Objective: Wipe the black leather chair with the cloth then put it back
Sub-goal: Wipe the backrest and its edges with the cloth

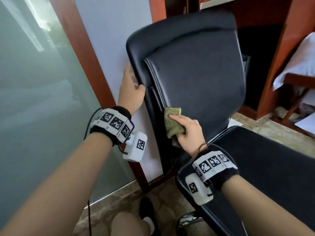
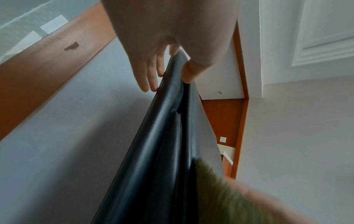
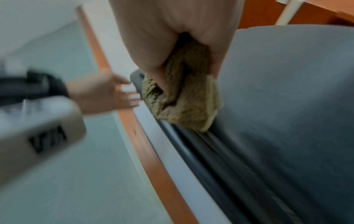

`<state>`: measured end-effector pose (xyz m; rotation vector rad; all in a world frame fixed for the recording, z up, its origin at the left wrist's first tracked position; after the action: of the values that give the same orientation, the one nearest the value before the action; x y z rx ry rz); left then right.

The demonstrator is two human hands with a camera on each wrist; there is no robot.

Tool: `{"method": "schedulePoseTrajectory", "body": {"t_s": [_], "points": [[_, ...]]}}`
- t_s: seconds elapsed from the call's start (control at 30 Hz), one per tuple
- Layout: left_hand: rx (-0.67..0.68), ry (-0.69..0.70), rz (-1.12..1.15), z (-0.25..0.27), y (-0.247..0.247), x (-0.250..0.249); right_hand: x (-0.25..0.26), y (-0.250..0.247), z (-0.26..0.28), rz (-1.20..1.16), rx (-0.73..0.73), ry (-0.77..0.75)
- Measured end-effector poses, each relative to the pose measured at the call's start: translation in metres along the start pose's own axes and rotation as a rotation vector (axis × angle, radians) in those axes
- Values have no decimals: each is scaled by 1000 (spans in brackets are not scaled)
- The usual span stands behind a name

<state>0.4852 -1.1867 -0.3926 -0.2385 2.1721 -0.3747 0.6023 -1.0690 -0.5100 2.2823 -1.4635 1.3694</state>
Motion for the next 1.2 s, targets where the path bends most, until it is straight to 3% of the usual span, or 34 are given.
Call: {"method": "schedulePoseTrajectory", "body": {"t_s": [0.1,0.2,0.33,0.4,0.5,0.6,0.7,0.8,1.03,1.13,1.2], "points": [[7,8,19,-6,-1,-9,14,-11,-31,-270,-74,263],[-18,23,4,-18,-4,-21,32,-19,-67,-387,-178,358],[-41,17,-46,-36,-6,-32,66,-30,-109,-235,-221,215],[-51,12,-39,-42,-8,-33,80,-24,-122,-93,-112,94],[-70,3,-18,-46,-12,-30,84,-3,-125,11,83,61],[-42,18,3,-48,-17,-21,77,9,-127,-47,0,57],[-33,48,5,-47,-18,-15,70,17,-131,61,-76,47],[-45,74,-31,-43,-20,-12,68,26,-128,133,-112,-71],[-26,117,-112,-33,-18,-12,42,5,-98,342,127,-444],[2,95,-94,-26,-9,-12,33,-4,-88,302,187,-440],[-1,92,-74,-23,-5,-13,32,-11,-88,213,148,-421]]}}
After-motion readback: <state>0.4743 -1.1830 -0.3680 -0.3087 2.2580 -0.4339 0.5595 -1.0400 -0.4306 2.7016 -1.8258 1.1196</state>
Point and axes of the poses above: each hand's wrist, its own z-axis away from the middle knuckle, its own y-axis out of the palm, x = y × z, the point moved 1 cm from there along -z, towards the middle knuckle, and after that the axes turned 10 degrees about -x, right-handed, at the moved point
